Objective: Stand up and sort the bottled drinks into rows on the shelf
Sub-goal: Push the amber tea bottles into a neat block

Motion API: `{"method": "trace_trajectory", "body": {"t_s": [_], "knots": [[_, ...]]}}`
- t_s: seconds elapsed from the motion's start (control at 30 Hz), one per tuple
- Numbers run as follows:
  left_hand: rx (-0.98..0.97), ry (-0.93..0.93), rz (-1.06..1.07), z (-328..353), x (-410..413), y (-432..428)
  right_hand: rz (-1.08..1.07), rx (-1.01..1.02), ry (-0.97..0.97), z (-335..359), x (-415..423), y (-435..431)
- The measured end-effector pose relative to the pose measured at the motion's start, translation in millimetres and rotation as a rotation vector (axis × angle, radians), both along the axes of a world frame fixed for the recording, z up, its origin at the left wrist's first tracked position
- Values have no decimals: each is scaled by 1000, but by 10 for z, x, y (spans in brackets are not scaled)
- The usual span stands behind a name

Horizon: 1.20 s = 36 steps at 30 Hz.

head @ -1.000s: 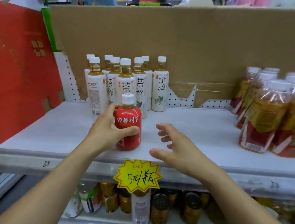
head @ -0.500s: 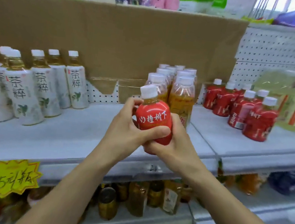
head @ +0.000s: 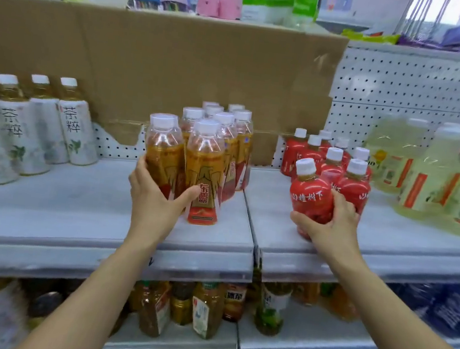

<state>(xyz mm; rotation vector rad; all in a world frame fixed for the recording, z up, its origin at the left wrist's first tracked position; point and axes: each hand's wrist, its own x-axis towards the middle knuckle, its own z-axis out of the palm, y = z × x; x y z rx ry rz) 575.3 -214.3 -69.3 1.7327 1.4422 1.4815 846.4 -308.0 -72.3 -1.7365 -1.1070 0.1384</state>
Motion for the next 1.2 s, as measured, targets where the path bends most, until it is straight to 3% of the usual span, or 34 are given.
{"method": "trace_trajectory", "body": {"t_s": [0.2,0.5,0.6,0.73,0.87,1.0,1.2], "knots": [[-38,51,13,15,22,-49,12,-12,68,88,57,140],[-38,61,-12,9,-9,-56,-169,-85,-67,36,8,169],[-47,129,-75,14,-84,-60,-195,-24,-77,5,-179,167],[-91,264,-216,18,-317,-43,-189,125,-278,-14,-748,156],[-33,356,-356,89,-703,-57,6,342,-326,56,-1552,190],[-4,538,-284,111,-1323,2,330,448,-314,183,-2399,312],[57,469,-182,269,-2476,339,713,207,-155,306,-3420,878]]}}
